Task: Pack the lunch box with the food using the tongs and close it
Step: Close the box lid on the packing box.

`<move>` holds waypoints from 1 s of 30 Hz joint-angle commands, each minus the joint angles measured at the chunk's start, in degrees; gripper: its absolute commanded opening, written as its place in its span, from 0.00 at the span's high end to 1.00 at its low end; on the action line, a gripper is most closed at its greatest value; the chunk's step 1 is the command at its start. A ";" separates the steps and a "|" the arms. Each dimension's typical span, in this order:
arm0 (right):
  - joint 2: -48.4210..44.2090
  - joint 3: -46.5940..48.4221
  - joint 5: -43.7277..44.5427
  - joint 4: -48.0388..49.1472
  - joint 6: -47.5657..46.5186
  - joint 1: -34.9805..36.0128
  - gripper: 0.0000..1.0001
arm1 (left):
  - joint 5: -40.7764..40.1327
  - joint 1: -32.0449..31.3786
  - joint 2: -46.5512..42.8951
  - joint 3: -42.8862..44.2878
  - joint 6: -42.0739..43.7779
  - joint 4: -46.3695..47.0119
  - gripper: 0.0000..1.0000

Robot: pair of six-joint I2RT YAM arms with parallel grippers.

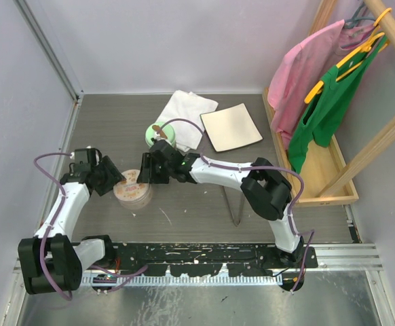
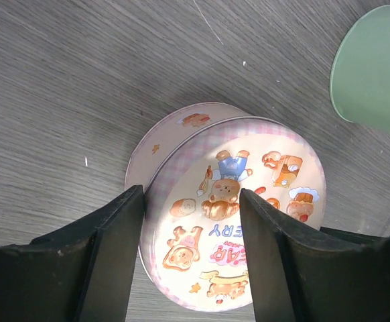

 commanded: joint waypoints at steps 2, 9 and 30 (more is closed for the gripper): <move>0.01 2.85 -3.75 4.14 0.43 1.61 0.42 | 8.35 -0.33 -1.12 -1.23 -1.85 1.64 0.42; -3.11 -4.60 -1.32 5.58 1.74 1.61 0.44 | 14.04 -0.36 -4.71 -4.90 -2.73 3.31 0.49; -34.68 -43.84 4.69 11.44 5.00 -5.22 0.45 | 7.97 -29.77 -11.11 -11.78 -23.72 13.02 0.49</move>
